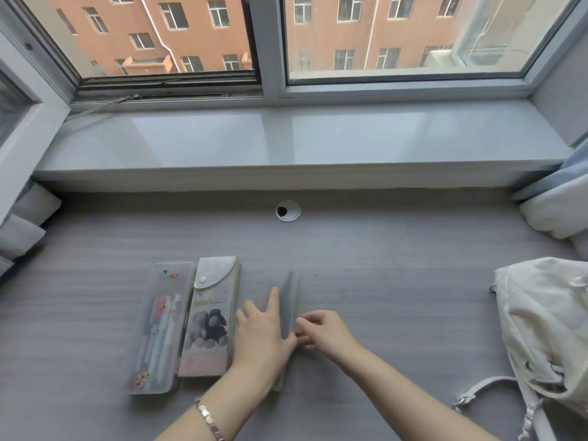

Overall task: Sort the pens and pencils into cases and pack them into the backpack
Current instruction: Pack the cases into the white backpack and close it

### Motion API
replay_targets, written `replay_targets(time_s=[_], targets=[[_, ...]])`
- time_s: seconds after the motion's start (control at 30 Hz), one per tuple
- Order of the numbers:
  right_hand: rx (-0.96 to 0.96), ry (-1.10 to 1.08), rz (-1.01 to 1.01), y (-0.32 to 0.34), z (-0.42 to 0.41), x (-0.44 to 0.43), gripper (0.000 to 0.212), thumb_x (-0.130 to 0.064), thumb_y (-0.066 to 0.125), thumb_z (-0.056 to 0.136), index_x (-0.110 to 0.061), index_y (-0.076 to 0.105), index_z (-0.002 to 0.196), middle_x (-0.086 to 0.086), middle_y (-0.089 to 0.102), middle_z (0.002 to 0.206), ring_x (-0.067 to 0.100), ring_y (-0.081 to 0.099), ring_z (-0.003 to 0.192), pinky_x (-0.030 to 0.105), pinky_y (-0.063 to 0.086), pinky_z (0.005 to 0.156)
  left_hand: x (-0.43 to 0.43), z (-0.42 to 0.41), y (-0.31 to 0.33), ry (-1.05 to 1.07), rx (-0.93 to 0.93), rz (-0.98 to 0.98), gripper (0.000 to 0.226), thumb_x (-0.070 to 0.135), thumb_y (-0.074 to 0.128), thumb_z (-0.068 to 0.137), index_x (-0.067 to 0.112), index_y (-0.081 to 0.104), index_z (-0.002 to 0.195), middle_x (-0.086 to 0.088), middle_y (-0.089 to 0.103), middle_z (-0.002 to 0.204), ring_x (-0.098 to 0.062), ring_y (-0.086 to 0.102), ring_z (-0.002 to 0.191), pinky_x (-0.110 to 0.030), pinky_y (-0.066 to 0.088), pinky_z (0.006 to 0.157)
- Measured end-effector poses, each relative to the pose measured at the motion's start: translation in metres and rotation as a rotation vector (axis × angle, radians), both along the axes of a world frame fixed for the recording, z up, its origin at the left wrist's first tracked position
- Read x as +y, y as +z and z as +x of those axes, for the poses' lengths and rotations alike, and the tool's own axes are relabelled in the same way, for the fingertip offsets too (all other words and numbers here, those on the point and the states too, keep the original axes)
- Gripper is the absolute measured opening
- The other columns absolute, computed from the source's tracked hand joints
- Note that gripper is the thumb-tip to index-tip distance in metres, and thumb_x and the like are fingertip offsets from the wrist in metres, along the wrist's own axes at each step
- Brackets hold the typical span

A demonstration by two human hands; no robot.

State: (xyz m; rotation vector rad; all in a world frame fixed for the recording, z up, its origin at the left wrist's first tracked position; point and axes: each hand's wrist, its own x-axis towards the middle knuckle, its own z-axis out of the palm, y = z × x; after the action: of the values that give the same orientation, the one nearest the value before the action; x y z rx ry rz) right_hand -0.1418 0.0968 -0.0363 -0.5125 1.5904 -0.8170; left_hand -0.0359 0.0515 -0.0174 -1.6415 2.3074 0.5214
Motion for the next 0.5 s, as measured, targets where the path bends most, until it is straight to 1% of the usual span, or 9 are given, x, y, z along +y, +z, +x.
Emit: replay_targets(time_s=[0.07,0.13,0.2,0.27,0.33,0.37,0.4,0.43,0.5], targets=[[0.083,0.029,-0.006,0.000,-0.007,-0.004,0.024,-0.003,0.045,0.090,-0.010,0.055,0.069,0.007,0.053,0.066,0.008,0.047,0.048,0.014,0.035,0.044,-0.014,0.001,-0.002,-0.016,-0.105,-0.056,0.081,0.048,0.050,0.083,0.024,0.005,0.146,-0.018,0.035,0.122,-0.033,0.039,0.111,-0.033,0.042,0.089],[0.175,0.049,-0.017,0.001,-0.016,-0.002,0.019,-0.001,0.044,0.087,-0.008,0.057,0.074,0.015,0.054,0.073,0.013,0.047,0.052,0.022,0.036,0.049,-0.023,0.001,-0.006,-0.039,-0.170,-0.073,0.079,0.045,0.048,0.086,0.021,0.005,0.147,-0.022,0.035,0.123,-0.034,0.039,0.110,-0.034,0.043,0.087],[0.221,0.079,0.003,-0.001,-0.025,0.002,0.021,-0.002,0.044,0.085,-0.007,0.061,0.074,0.015,0.057,0.076,0.020,0.050,0.058,0.027,0.038,0.055,-0.026,0.001,-0.010,-0.080,-0.241,-0.082,0.076,0.045,0.045,0.088,0.017,0.006,0.146,-0.023,0.036,0.123,-0.033,0.040,0.110,-0.032,0.045,0.084],[0.264,0.127,0.041,-0.001,-0.034,0.011,0.018,-0.007,0.045,0.085,-0.009,0.062,0.082,0.012,0.060,0.079,0.021,0.054,0.065,0.024,0.039,0.053,-0.024,-0.002,-0.011,-0.133,-0.342,-0.112,0.073,0.047,0.042,0.089,0.015,0.008,0.146,-0.023,0.038,0.124,-0.032,0.041,0.109,-0.032,0.046,0.082],[0.297,0.174,0.054,0.002,-0.043,0.022,0.019,-0.009,0.045,0.086,-0.011,0.063,0.090,0.010,0.062,0.082,0.020,0.057,0.070,0.021,0.042,0.055,-0.021,-0.009,-0.005,-0.175,-0.431,-0.154,0.068,0.049,0.040,0.089,0.013,0.019,0.143,-0.023,0.038,0.128,-0.033,0.041,0.112,-0.034,0.044,0.085],[0.331,0.187,0.052,0.006,-0.050,0.030,0.021,-0.010,0.046,0.086,-0.010,0.065,0.096,0.010,0.063,0.086,0.020,0.059,0.074,0.024,0.047,0.062,-0.017,-0.016,-0.001,-0.204,-0.431,-0.169,0.062,0.049,0.040,0.089,0.013,0.027,0.138,-0.021,0.039,0.129,-0.032,0.041,0.114,-0.035,0.042,0.087],[0.387,0.206,0.044,0.011,-0.057,0.038,0.024,-0.011,0.047,0.087,-0.008,0.065,0.102,0.011,0.066,0.092,0.022,0.062,0.082,0.027,0.049,0.073,-0.014,-0.025,0.003,-0.244,-0.391,-0.163,0.055,0.047,0.041,0.089,0.014,0.035,0.132,-0.018,0.041,0.128,-0.031,0.041,0.116,-0.035,0.040,0.088],[0.472,0.239,0.039,0.018,-0.067,0.048,0.026,-0.014,0.047,0.088,-0.008,0.065,0.107,0.011,0.067,0.102,0.023,0.062,0.094,0.028,0.047,0.083,-0.010,-0.036,0.006,-0.292,-0.318,-0.135,0.047,0.045,0.040,0.089,0.014,0.041,0.125,-0.015,0.045,0.125,-0.030,0.042,0.116,-0.035,0.039,0.088],[0.642,0.307,0.018,0.031,-0.087,0.064,0.029,-0.019,0.047,0.090,-0.011,0.062,0.113,0.006,0.066,0.115,0.020,0.058,0.108,0.027,0.044,0.090,-0.001,-0.059,0.016,-0.408,-0.178,-0.071,0.037,0.039,0.040,0.090,0.013,0.047,0.117,-0.012,0.052,0.121,-0.031,0.046,0.115,-0.036,0.040,0.088]])
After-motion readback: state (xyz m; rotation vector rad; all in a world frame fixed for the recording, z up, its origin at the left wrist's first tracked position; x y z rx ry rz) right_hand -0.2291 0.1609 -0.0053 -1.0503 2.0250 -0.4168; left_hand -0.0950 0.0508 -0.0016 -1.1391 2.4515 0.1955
